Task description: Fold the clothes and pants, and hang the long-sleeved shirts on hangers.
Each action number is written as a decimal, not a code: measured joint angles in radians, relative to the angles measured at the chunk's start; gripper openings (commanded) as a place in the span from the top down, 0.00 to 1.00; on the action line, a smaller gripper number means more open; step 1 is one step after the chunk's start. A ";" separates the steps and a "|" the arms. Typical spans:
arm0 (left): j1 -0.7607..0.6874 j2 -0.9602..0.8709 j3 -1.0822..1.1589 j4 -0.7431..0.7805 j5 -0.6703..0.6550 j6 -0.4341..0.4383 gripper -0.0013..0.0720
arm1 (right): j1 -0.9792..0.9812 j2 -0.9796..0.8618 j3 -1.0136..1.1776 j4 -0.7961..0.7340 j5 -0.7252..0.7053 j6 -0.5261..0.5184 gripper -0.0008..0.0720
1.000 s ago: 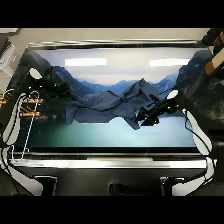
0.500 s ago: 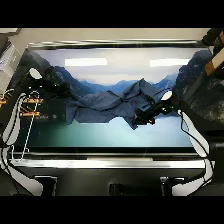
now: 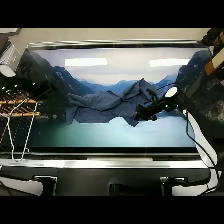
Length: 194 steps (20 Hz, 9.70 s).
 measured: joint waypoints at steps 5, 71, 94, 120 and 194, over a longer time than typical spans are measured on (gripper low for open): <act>0.082 0.194 -0.432 -0.100 0.114 0.080 0.10 | 0.000 0.019 0.000 0.034 0.015 0.007 0.95; 0.015 0.054 -0.103 -0.208 0.330 0.089 0.96 | -0.195 -0.204 0.634 -0.337 -0.174 0.495 0.95; 0.054 -0.083 0.045 -0.220 0.187 0.031 0.00 | -0.182 -0.272 0.631 -0.301 -0.183 0.537 0.95; -0.623 0.778 -1.247 -0.411 0.580 -0.476 0.00 | -0.182 -0.126 0.632 -0.298 0.025 0.508 0.95; -0.110 -0.227 0.102 -0.060 0.358 -0.015 0.16 | -0.193 -0.347 0.699 -0.245 -0.309 0.487 0.33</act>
